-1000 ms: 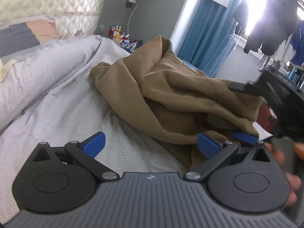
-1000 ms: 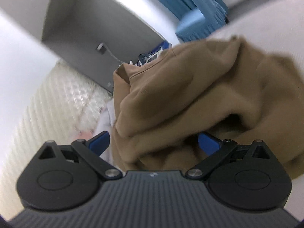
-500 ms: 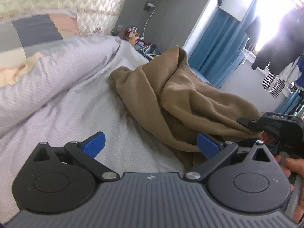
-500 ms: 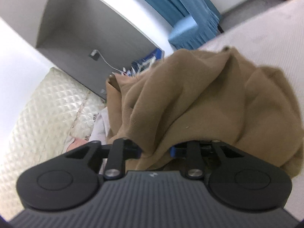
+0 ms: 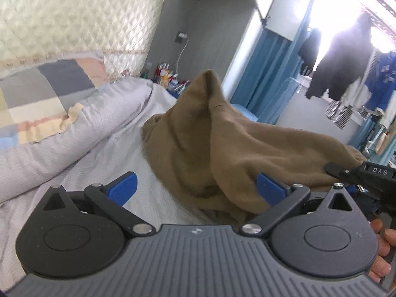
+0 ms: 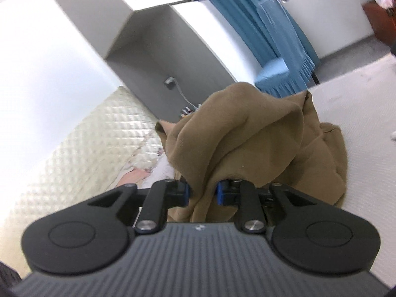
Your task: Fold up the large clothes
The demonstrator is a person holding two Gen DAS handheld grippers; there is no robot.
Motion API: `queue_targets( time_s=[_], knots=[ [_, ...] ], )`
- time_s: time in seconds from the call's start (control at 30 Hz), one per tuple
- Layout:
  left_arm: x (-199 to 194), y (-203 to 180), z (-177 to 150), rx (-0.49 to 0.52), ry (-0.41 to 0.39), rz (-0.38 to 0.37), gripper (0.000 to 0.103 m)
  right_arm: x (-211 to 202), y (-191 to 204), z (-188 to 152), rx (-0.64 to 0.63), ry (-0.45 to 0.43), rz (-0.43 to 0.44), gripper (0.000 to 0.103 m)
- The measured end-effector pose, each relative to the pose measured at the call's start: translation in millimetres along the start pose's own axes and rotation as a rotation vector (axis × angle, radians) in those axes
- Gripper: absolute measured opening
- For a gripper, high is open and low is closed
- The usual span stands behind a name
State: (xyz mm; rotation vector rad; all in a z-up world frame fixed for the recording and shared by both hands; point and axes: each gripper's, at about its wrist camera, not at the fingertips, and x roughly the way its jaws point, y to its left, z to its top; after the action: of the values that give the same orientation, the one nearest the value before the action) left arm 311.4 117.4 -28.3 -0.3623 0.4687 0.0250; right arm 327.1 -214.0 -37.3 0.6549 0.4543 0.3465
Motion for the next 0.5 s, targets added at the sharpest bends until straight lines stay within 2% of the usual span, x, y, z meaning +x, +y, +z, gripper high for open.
queue_targets(
  time_s=[0.23,0.5],
  knots=[
    [-83,-24,-46,0.045,-0.014,-0.015,0.103,-85,7,-39,-0.042,0.02,0.06,0.022],
    [-155,-30,-103,0.009,0.012,-0.022,0.103,-150,8,-83,-0.127,0.107,0.085,0.023]
  ],
)
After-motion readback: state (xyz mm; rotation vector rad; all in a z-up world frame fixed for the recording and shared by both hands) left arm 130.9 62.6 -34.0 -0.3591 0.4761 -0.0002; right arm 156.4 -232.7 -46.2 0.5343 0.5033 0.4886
